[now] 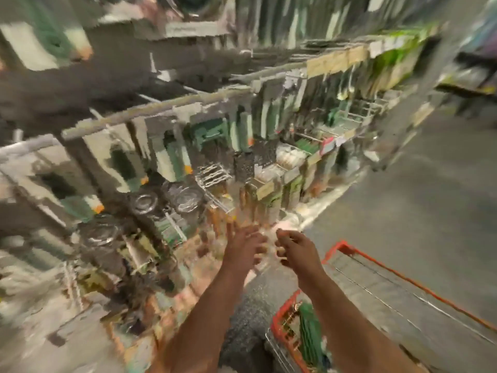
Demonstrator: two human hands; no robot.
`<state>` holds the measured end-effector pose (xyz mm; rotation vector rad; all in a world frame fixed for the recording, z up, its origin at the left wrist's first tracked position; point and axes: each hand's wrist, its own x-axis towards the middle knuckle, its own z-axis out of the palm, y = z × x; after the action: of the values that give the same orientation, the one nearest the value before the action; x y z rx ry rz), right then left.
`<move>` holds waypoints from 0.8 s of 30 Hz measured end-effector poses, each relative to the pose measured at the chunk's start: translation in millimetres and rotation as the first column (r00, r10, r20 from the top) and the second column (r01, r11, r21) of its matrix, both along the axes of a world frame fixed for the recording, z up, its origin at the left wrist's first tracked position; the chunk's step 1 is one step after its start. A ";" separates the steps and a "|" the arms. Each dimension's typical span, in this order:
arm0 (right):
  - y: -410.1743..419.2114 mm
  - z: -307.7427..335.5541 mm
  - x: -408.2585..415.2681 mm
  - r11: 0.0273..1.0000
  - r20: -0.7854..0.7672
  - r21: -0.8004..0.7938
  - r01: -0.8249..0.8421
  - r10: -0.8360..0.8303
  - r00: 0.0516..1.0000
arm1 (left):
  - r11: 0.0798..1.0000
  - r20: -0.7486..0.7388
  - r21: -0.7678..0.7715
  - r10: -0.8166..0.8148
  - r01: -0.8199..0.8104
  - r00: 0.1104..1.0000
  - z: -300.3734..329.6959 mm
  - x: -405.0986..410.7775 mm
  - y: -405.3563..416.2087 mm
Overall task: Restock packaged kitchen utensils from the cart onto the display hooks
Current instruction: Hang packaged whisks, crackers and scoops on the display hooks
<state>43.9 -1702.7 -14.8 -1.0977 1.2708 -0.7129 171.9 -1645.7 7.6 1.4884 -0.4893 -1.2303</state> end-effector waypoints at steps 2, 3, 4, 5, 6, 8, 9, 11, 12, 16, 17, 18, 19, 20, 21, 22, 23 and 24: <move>0.6 -11.0 -35.0 0.990 -0.005 0.038 0.134 -0.134 0.991 | 0.987 0.054 0.054 -0.155 0.152 0.986 -12.0 -21.7 -21.3; 5.2 -20.0 -55.2 0.973 -0.017 0.060 0.224 -0.224 0.975 | 0.967 0.070 0.089 -0.247 0.241 0.967 -20.5 -35.6 -30.1; 10.8 -25.7 -70.7 0.952 -0.039 0.081 0.295 -0.293 0.955 | 0.942 0.091 0.120 -0.325 0.313 0.941 -29.9 -45.6 -38.4; 21.1 -32.8 -88.7 0.918 -0.060 0.105 0.381 -0.377 0.924 | 0.904 0.103 0.160 -0.416 0.397 0.904 -42.7 -59.2 -43.1; 31.6 -37.9 -101.6 0.888 -0.075 0.121 0.443 -0.437 0.896 | 0.861 0.126 0.206 -0.495 0.466 0.860 -54.1 -68.9 -44.3; 57.4 -48.2 -127.0 0.813 -0.147 0.164 0.559 -0.540 0.829 | 0.757 0.166 0.280 -0.643 0.590 0.747 -78.4 -87.5 -43.6; 69.1 -54.9 -139.4 0.776 -0.184 0.185 0.603 -0.576 0.797 | 0.708 0.187 0.305 -0.700 0.637 0.689 -87.4 -95.9 -43.2; 99.7 -67.3 -161.9 0.705 -0.243 0.222 0.673 -0.629 0.739 | 0.595 0.197 0.352 -0.801 0.722 0.565 -102.8 -112.7 -34.7; 114.1 -73.9 -171.3 0.683 -0.273 0.237 0.691 -0.636 0.722 | 0.544 0.197 0.374 -0.838 0.751 0.509 -110.9 -118.0 -30.6; 169.2 -100.4 -209.1 0.594 -0.399 0.283 0.753 -0.641 0.656 | 0.354 0.213 0.439 -0.934 0.826 0.287 -137.2 -137.0 -5.0; 178.3 -104.9 -216.5 0.584 -0.413 0.288 0.759 -0.640 0.648 | 0.321 0.218 0.454 -0.944 0.831 0.246 -139.6 -138.7 1.2; 186.7 -109.1 -224.3 0.573 -0.426 0.297 0.764 -0.636 0.643 | 0.293 0.219 0.475 -0.953 0.830 0.211 -143.1 -140.6 7.3; 193.9 -116.8 -234.2 0.555 -0.437 0.317 0.769 -0.634 0.637 | 0.277 0.223 0.493 -0.957 0.825 0.188 -146.9 -142.7 12.2; 199.2 -121.9 -242.1 0.539 -0.448 0.324 0.777 -0.636 0.628 | 0.261 0.224 0.516 -0.960 0.816 0.165 -153.1 -144.4 16.0; 203.8 -129.6 -251.4 0.531 -0.463 0.334 0.779 -0.627 0.626 | 0.250 0.234 0.534 -0.962 0.808 0.143 -157.8 -146.6 19.1; 206.3 -134.4 -257.9 0.527 -0.471 0.339 0.780 -0.622 0.625 | 0.240 0.245 0.547 -0.962 0.802 0.120 -159.5 -150.0 21.2; 207.4 -142.9 -266.9 0.518 -0.467 0.348 0.781 -0.627 0.624 | 0.240 0.250 0.559 -0.961 0.794 0.114 -162.9 -155.8 22.8; 206.4 -147.8 -274.4 0.514 -0.462 0.356 0.780 -0.629 0.625 | 0.243 0.247 0.575 -0.962 0.781 0.117 -166.2 -161.7 23.3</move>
<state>-230.5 -1496.3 -162.7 -0.1436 2.0685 -0.7402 10.3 -1622.4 -158.6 1.8785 -1.9870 -1.8083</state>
